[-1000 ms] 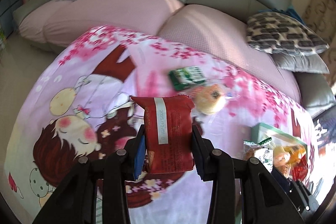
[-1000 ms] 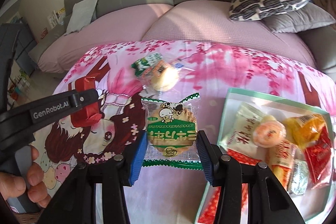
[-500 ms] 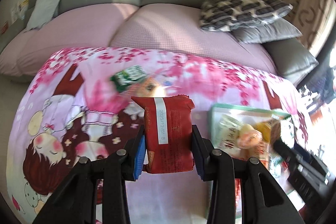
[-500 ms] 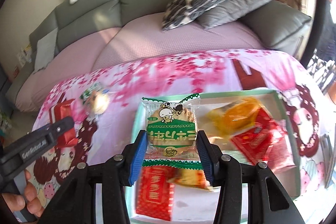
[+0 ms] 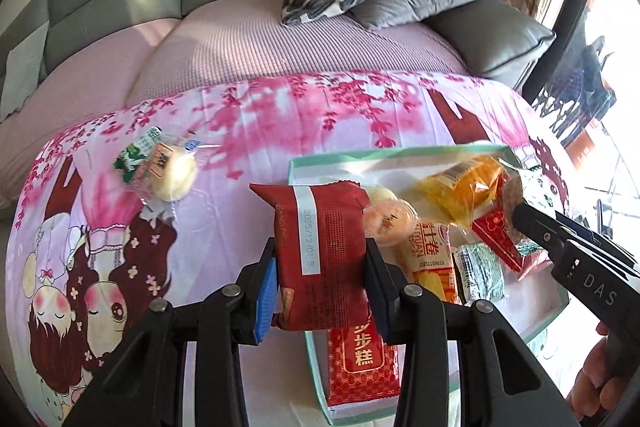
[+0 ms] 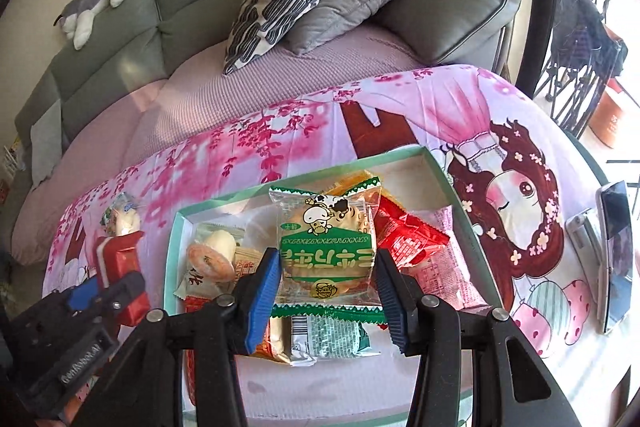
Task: Organize snacks
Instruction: 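Lower both held packs into the tray and open both tools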
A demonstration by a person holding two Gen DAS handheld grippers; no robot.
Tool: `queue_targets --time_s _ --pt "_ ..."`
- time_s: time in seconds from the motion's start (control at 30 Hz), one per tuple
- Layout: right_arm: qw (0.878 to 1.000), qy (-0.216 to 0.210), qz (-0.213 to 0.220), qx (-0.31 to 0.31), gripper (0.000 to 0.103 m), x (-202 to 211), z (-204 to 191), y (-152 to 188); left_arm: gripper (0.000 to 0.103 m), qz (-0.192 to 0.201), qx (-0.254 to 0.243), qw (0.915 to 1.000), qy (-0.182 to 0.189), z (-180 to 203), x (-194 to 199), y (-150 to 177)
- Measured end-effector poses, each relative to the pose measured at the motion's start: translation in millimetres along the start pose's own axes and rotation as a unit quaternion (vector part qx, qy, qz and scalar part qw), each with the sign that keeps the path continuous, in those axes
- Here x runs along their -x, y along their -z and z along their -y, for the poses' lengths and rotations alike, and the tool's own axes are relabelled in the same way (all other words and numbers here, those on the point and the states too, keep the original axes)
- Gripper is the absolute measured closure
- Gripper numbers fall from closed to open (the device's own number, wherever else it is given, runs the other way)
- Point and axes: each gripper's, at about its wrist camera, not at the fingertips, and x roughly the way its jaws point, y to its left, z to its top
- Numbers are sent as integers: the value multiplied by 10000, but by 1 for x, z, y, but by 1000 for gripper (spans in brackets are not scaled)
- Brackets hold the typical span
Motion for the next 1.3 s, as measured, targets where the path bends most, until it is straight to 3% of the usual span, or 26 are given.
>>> queue_targets --time_s 0.5,1.3 --pt "9991 -118 -387 106 52 -24 -7 6 62 -304 303 9991 29 -7 -27 5" --pt "9970 -5 -725 267 52 -41 -12 12 62 -508 38 9987 95 11 -39 6"
